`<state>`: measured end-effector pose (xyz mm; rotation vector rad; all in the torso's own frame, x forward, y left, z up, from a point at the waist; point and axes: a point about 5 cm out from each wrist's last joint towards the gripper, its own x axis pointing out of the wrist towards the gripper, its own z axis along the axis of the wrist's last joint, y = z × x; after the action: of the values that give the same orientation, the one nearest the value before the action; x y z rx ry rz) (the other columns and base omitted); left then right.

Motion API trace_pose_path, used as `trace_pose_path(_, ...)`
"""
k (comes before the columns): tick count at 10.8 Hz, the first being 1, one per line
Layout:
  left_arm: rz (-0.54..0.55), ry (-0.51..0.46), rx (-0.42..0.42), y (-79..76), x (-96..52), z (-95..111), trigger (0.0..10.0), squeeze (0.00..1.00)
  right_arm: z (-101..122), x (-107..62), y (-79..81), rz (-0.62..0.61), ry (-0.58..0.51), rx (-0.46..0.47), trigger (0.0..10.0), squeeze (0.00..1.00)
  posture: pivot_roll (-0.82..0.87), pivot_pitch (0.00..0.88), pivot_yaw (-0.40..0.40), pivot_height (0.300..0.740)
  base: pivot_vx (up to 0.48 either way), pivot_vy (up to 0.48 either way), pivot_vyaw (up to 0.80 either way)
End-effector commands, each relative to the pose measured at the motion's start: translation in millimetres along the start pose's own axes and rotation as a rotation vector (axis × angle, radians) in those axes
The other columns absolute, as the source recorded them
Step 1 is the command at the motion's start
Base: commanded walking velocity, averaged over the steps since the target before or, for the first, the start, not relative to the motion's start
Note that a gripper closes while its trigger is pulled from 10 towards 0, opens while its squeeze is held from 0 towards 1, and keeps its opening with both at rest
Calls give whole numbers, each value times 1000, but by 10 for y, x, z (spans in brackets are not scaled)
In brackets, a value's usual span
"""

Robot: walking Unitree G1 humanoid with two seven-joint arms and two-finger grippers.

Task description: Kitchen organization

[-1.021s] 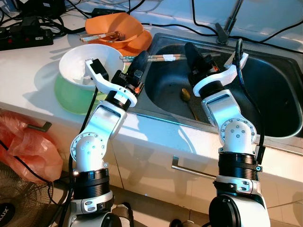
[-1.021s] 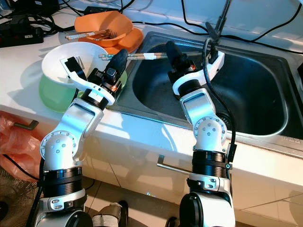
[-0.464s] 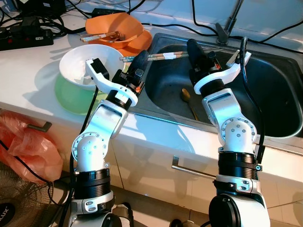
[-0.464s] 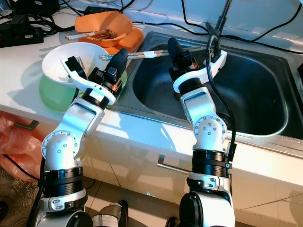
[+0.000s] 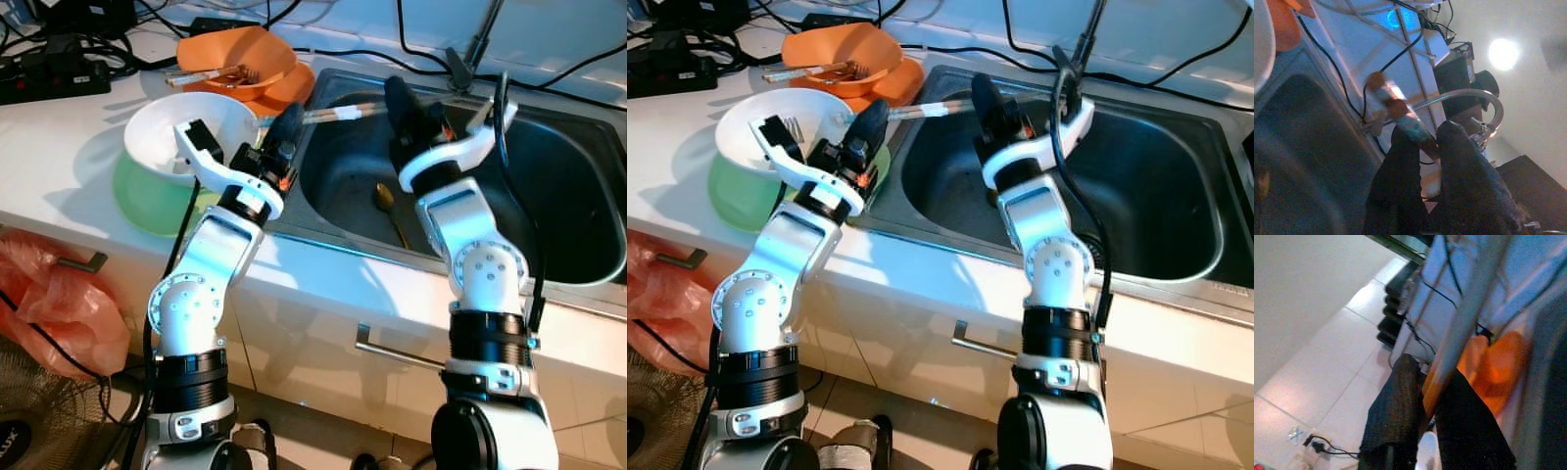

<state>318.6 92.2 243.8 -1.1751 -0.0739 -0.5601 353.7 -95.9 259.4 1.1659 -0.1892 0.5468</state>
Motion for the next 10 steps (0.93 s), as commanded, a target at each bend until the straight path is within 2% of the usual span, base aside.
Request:
trace_pose_path(1, -57, 4, 22, -143, 14, -36, 10000, 1000, -88, 32, -21, -37, 12, 6, 0, 0, 172, 126, -29, 740, 0, 0, 0)
trace_pose_path(4, -71, 28, 131, -210, -58, -15, 10000, 1000, -52, 38, -39, -50, -9, 2, 0, 0, 178, 130, -29, 740, 0, 0, 0)
trace_pose_path(6, -94, -12, 302, -338, -65, 116, 10000, 1000, -60, 42, -52, -57, -13, 4, 0, 0, 186, 130, -32, 740, 0, 0, 0)
trace_pose_path(8, -114, -26, 390, -421, -107, 187, 10000, 1000, -52, 59, -69, -63, -19, -2, 0, 0, 190, 129, -34, 740, 0, 0, 0)
trace_pose_path(9, -127, -21, 445, -456, -143, 190, 10000, 1000, -22, 64, -88, -69, -26, -17, 0, 0, 197, 128, -35, 740, 0, 0, 0)
trace_pose_path(10, -141, -4, 542, -488, -233, 178, 10000, 1000, 57, 63, -146, -98, -43, -82, 0, 0, 205, 128, -37, 740, 0, 0, 0)
